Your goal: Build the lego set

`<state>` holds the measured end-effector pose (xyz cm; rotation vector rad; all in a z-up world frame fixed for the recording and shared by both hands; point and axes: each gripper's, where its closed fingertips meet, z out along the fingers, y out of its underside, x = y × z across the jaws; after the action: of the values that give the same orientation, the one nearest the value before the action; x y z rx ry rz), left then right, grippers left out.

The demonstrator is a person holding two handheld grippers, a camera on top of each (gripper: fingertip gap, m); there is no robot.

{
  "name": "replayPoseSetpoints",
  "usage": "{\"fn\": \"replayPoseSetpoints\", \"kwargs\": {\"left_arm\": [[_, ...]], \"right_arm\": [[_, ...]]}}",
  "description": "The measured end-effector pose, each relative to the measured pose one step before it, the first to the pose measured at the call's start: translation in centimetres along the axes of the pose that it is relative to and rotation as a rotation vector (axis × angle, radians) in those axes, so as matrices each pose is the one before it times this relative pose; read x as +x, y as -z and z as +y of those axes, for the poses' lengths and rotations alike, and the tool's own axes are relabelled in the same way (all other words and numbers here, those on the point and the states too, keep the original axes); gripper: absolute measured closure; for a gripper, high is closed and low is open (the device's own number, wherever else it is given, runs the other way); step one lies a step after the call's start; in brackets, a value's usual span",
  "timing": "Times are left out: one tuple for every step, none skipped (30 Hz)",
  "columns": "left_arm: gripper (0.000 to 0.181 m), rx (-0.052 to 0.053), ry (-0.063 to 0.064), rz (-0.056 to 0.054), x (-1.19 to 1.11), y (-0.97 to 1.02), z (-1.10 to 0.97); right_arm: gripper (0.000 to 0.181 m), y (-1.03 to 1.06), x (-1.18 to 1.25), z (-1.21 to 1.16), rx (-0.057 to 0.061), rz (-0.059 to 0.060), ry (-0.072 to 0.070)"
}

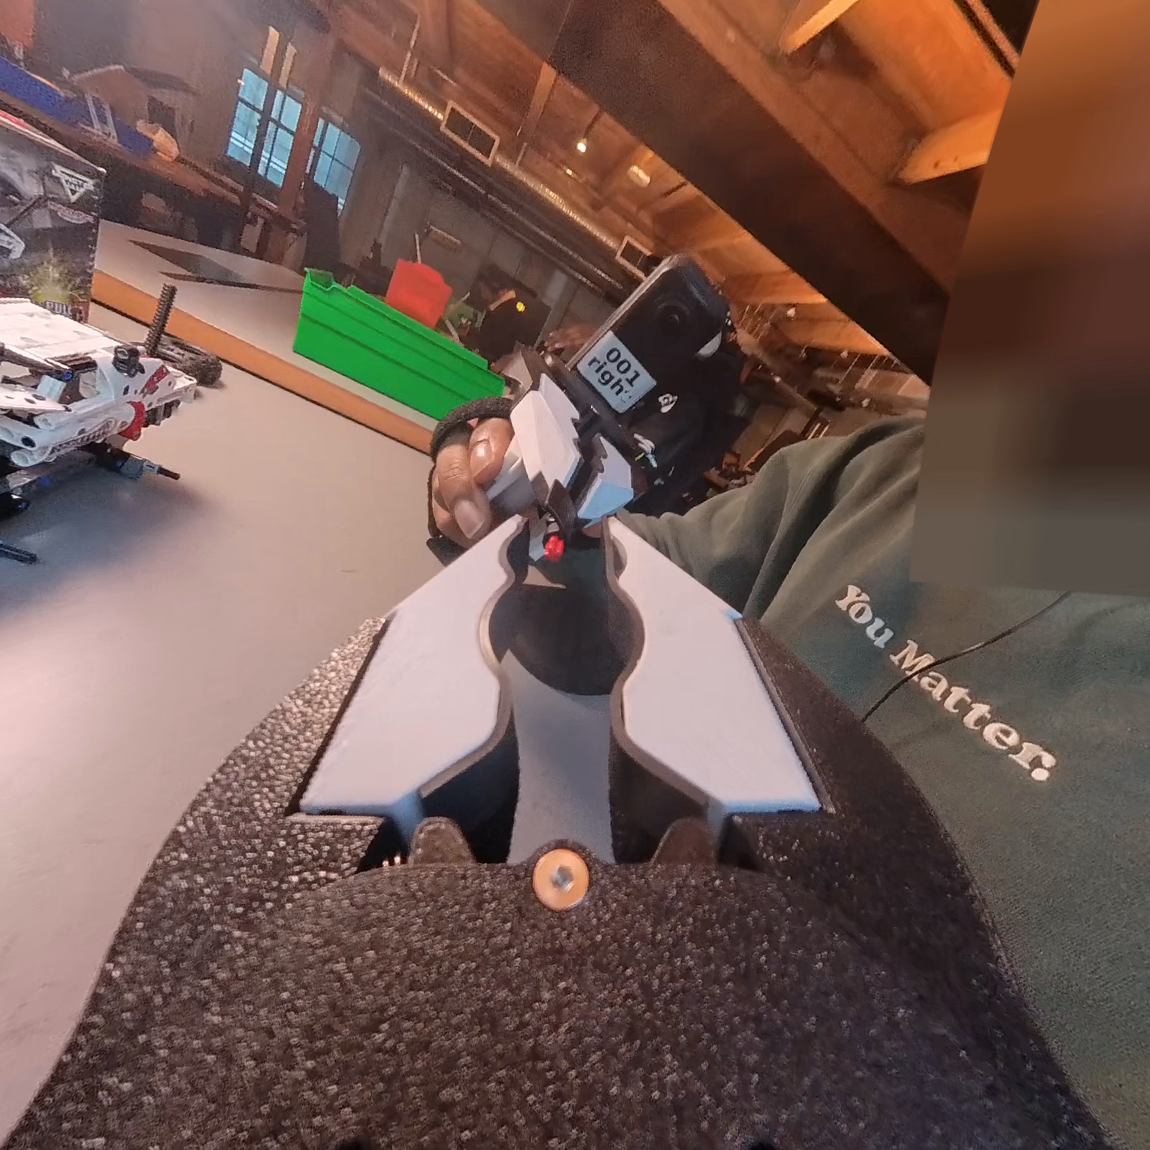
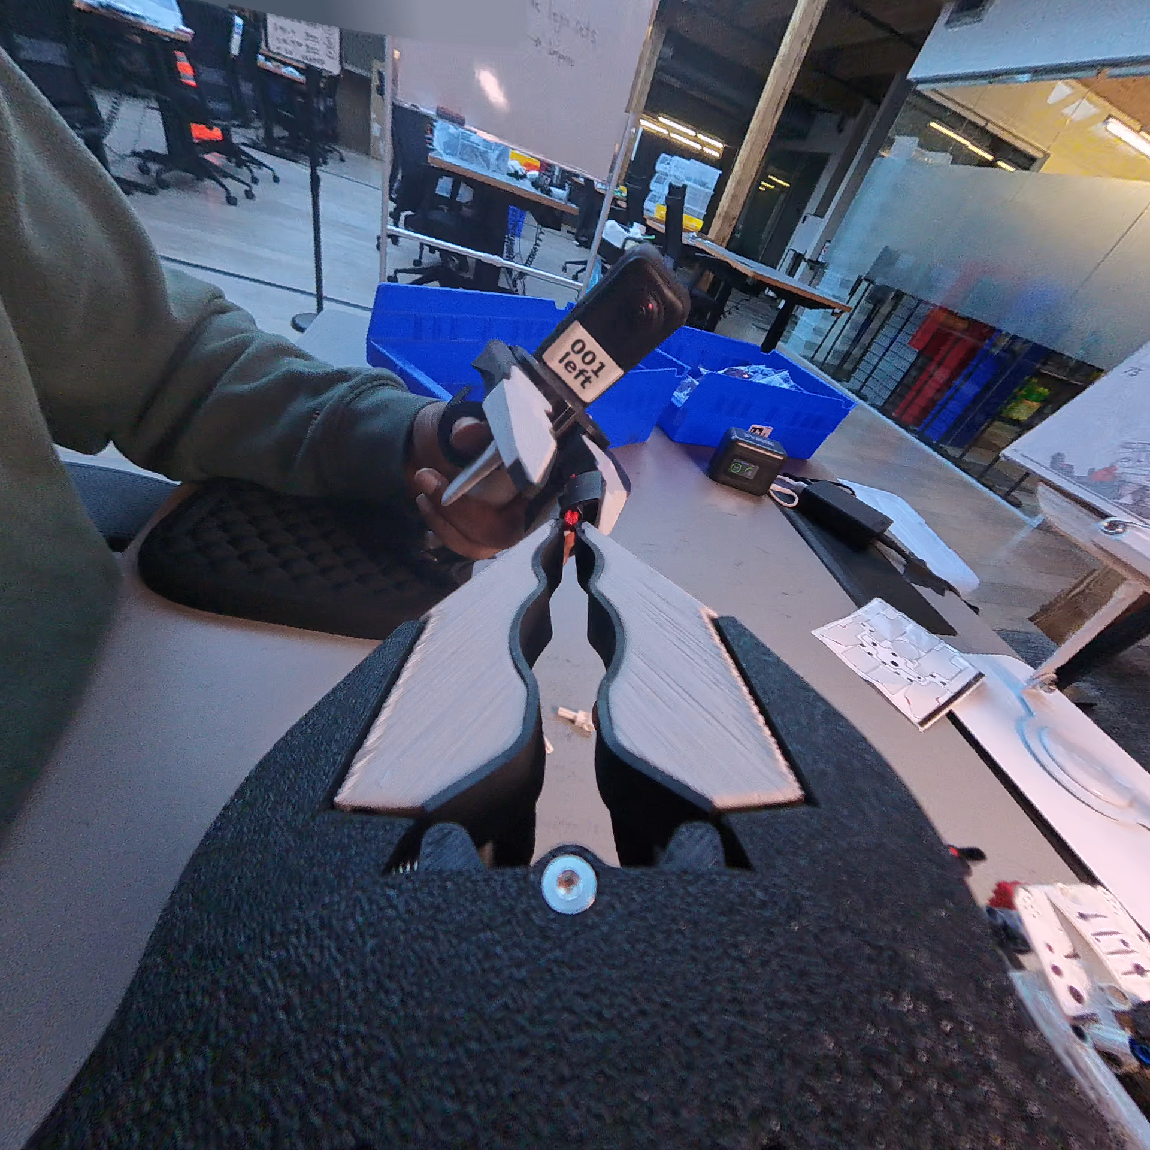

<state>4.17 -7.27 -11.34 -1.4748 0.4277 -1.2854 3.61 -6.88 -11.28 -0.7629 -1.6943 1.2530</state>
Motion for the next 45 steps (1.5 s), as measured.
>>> {"fn": "replayPoseSetpoints", "kwargs": {"left_arm": [[0.164, -0.0073, -0.0097, -0.0014, 0.064, -0.038, 0.156], [0.170, 0.0004, -0.0025, 0.0036, 0.108, -0.013, 0.036], [0.176, 0.0000, -0.0029, -0.0065, -0.091, 0.038, 0.015], [0.176, -0.0031, -0.0042, -0.0026, -0.058, 0.057, 0.064], [0.176, -0.0079, -0.0009, -0.0015, -0.053, 0.049, 0.121], [0.175, -0.0082, -0.0036, -0.0012, -0.034, 0.063, 0.118], [0.176, -0.0099, -0.0075, -0.0107, -0.151, 0.092, 0.104], [0.175, -0.0157, -0.0151, -0.0226, -0.283, 0.126, 0.138], [0.177, -0.0176, -0.0237, -0.0265, -0.334, 0.238, 0.136], [0.177, -0.0070, -0.0186, -0.0205, -0.275, 0.403, -0.057], [0.177, 0.0029, -0.0032, -0.0208, -0.337, 0.544, -0.241], [0.177, 0.0032, 0.0008, -0.0266, -0.460, 0.614, -0.255], [0.177, 0.0007, -0.0016, -0.0319, -0.580, 0.632, -0.194], [0.177, -0.0029, -0.0013, -0.0314, -0.612, 0.575, -0.075], [0.177, -0.0051, 0.0032, -0.0284, -0.588, 0.485, 0.034], [0.177, -0.0033, 0.0045, -0.0251, -0.546, 0.383, 0.075], [0.177, -0.0050, 0.0022, -0.0204, -0.470, 0.283, 0.170], [0.177, -0.0081, -0.0010, -0.0176, -0.402, 0.188, 0.257], [0.177, -0.0101, -0.0015, -0.0170, -0.359, 0.126, 0.291], [0.177, -0.0123, -0.0030, -0.0140, -0.271, 0.082, 0.289], [0.177, -0.0124, -0.0064, -0.0118, -0.204, 0.053, 0.259], [0.176, -0.0114, -0.0072, -0.0110, -0.184, 0.011, 0.226], [0.176, -0.0098, -0.0045, -0.0079, -0.129, -0.009, 0.209], [0.176, -0.0065, -0.0007, -0.0030, -0.070, -0.026, 0.159], [0.176, -0.0040, 0.0025, 0.0000, -0.026, -0.047, 0.137], [0.176, -0.0050, 0.0041, 0.0018, 0.001, -0.076, 0.152], [0.176, -0.0095, 0.0031, 0.0012, 0.009, -0.117, 0.224], [0.176, -0.0157, -0.0017, -0.0022, -0.001, -0.162, 0.294], [0.176, -0.0231, -0.0075, -0.0057, -0.015, -0.192, 0.389], [0.176, -0.0297, -0.0116, -0.0047, 0.070, -0.261, 0.457], [0.176, -0.0309, -0.0169, -0.0028, 0.167, -0.307, 0.453], [0.176, -0.0285, -0.0233, -0.0056, 0.206, -0.331, 0.411], [0.176, -0.0270, -0.0277, -0.0044, 0.267, -0.339, 0.370], [0.176, -0.0240, -0.0292, -0.0034, 0.297, -0.293, 0.307], [0.176, -0.0170, -0.0247, -0.0003, 0.333, -0.272, 0.172], [0.176, -0.0053, -0.0123, 0.0070, 0.412, -0.236, -0.030], [0.176, 0.0044, -0.0008, 0.0166, 0.503, -0.210, -0.204], [0.176, 0.0033, -0.0017, 0.0113, 0.397, -0.213, -0.196], [0.176, -0.0009, -0.0070, 0.0001, 0.221, -0.214, -0.108], [0.176, -0.0016, -0.0048, -0.0007, 0.189, -0.201, -0.074], [0.176, -0.0031, -0.0025, 0.0046, 0.251, -0.218, -0.039], [0.176, -0.0050, -0.0034, 0.0045, 0.239, -0.221, -0.009], [0.176, -0.0062, -0.0026, 0.0008, 0.168, -0.221, 0.007], [0.176, -0.0050, -0.0016, 0.0012, 0.158, -0.210, 0.001], [0.176, -0.0026, 0.0005, 0.0028, 0.159, -0.188, -0.051]], "right_arm": [[0.179, -0.114, -0.249, 0.159, -0.0071, -0.0139, -0.0013], [0.179, -0.116, -0.171, 0.207, -0.0078, -0.0086, 0.0006], [0.179, -0.104, -0.176, 0.115, -0.0007, -0.0099, -0.0028], [0.180, -0.076, -0.073, 0.112, -0.0014, -0.0061, -0.0083], [0.180, -0.043, -0.024, 0.124, -0.0023, -0.0045, -0.0027], [0.179, -0.063, -0.086, 0.112, -0.0009, -0.0080, -0.0050], [0.179, -0.073, -0.020, 0.120, -0.0006, -0.0046, -0.0093], [0.179, -0.115, 0.087, 0.246, -0.0066, 0.0002, -0.0117], [0.179, -0.132, 0.127, 0.456, -0.0175, -0.0019, -0.0162], [0.178, -0.129, 0.257, 0.812, -0.0367, -0.0014, -0.0180], [0.172, -0.173, 0.160, 1.262, -0.0584, -0.0159, -0.0128], [0.171, -0.294, -0.019, 1.596, -0.0719, -0.0327, -0.0090], [0.171, -0.519, 0.014, 1.772, -0.0799, -0.0322, -0.0048], [0.170, -0.774, 0.173, 1.822, -0.0878, -0.0239, 0.0035], [0.167, -0.933, 0.043, 1.678, -0.0886, -0.0312, 0.0133], [0.165, -0.953, 0.073, 1.154, -0.0684, -0.0295, 0.0172], [0.165, -0.876, 0.097, 0.619, -0.0441, -0.0312, 0.0112], [0.164, -0.799, 0.079, 0.402, -0.0396, -0.0355, 0.0017], [0.163, -0.683, 0.119, 0.202, -0.0333, -0.0304, 0.0037], [0.163, -0.562, -0.037, 0.027, -0.0269, -0.0335, 0.0087], [0.163, -0.485, -0.134, -0.008, -0.0256, -0.0332, 0.0102], [0.170, -0.201, -0.172, -0.283, -0.0088, -0.0274, 0.0121], [0.175, -0.096, 0.016, -0.068, -0.0199, -0.0040, 0.0224], [0.175, 0.048, -0.069, 0.044, -0.0185, 0.0082, 0.0402], [0.175, 0.216, -0.304, 0.143, -0.0137, 0.0125, 0.0535], [0.175, 0.362, -0.333, 0.122, -0.0052, 0.0256, 0.0564], [0.175, 0.486, -0.288, 0.228, -0.0089, 0.0410, 0.0623], [0.175, 0.569, -0.312, 0.390, -0.0173, 0.0483, 0.0708], [0.175, 0.604, -0.228, 0.464, -0.0230, 0.0560, 0.0682], [0.175, 0.641, -0.113, 0.356, -0.0163, 0.0621, 0.0620], [0.175, 0.631, -0.175, 0.198, -0.0066, 0.0556, 0.0501], [0.175, 0.623, -0.079, -0.041, 0.0053, 0.0575, 0.0355], [0.175, 0.602, 0.128, -0.247, 0.0154, 0.0648, 0.0267], [0.175, 0.529, 0.118, -0.313, 0.0152, 0.0575, 0.0220], [0.175, 0.441, 0.290, -0.278, 0.0076, 0.0602, 0.0173], [0.175, 0.360, 0.392, -0.398, 0.0119, 0.0595, 0.0177], [0.175, 0.288, 0.317, -0.417, 0.0105, 0.0449, 0.0093], [0.175, 0.208, 0.429, -0.396, 0.0072, 0.0440, 0.0048], [0.175, 0.157, 0.317, -0.411, 0.0086, 0.0316, 0.0082], [0.175, 0.118, 0.343, -0.355, 0.0051, 0.0293, 0.0114], [0.175, 0.099, 0.430, -0.343, 0.0067, 0.0324, 0.0136], [0.175, 0.060, 0.227, -0.235, 0.0046, 0.0156, 0.0112], [0.175, 0.015, 0.155, -0.131, -0.0007, 0.0089, 0.0042], [0.175, 0.001, 0.160, -0.136, 0.0022, 0.0106, 0.0035], [0.175, -0.018, 0.027, -0.065, -0.0001, 0.0022, 0.0020]]}}
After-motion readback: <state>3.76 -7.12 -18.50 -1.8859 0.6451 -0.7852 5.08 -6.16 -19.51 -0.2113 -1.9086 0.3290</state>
